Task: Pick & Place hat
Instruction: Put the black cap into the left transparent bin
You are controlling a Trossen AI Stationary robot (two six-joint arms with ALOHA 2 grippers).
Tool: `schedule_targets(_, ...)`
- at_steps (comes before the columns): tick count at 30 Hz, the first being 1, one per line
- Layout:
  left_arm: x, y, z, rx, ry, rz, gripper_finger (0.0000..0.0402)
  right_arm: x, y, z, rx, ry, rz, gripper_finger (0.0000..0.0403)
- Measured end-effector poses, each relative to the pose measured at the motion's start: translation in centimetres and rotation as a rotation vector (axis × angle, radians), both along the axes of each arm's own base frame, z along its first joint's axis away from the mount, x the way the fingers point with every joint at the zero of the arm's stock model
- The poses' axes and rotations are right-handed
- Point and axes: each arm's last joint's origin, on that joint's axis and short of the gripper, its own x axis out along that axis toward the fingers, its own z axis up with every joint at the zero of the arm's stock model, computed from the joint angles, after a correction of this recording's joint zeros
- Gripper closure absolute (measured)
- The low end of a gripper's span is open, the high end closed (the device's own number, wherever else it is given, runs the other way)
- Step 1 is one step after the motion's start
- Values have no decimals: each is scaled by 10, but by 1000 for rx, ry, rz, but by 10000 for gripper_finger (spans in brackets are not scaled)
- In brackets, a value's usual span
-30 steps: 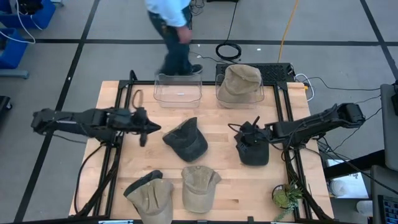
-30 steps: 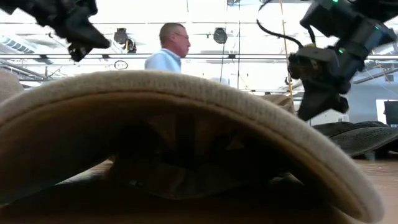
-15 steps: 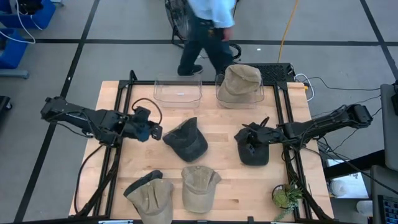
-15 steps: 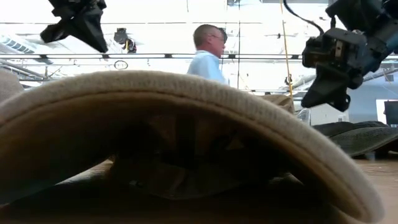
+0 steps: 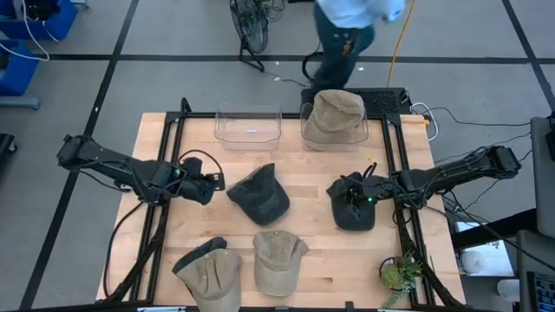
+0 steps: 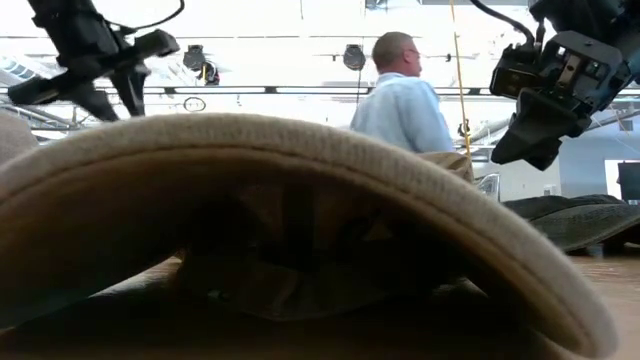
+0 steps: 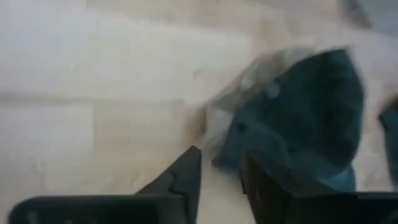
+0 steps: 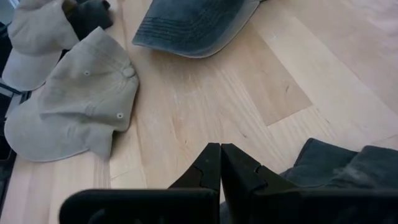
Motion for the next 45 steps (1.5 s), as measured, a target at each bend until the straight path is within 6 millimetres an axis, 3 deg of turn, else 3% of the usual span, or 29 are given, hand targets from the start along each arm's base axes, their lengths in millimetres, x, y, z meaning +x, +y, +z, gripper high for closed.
schedule_targets(11, 9, 0, -52, -171, -160, -126, 113, 0, 0, 0, 21, 2, -27, 403)
schedule_targets(16, 10, 5, -70, -165, -257, -173, 78, 0, -1, 0, 33, 0, -71, 403)
schedule_targets(20, 11, 9, -73, -133, -271, -214, 82, 0, -3, 0, 15, -11, -124, 403)
schedule_targets(33, 14, 14, -72, -145, -275, -358, 150, 1, -8, 1, 55, -17, -187, 403)
schedule_targets(45, 15, 17, -78, 4, -198, -434, 158, 1, -9, 1, 76, -24, -205, 403)
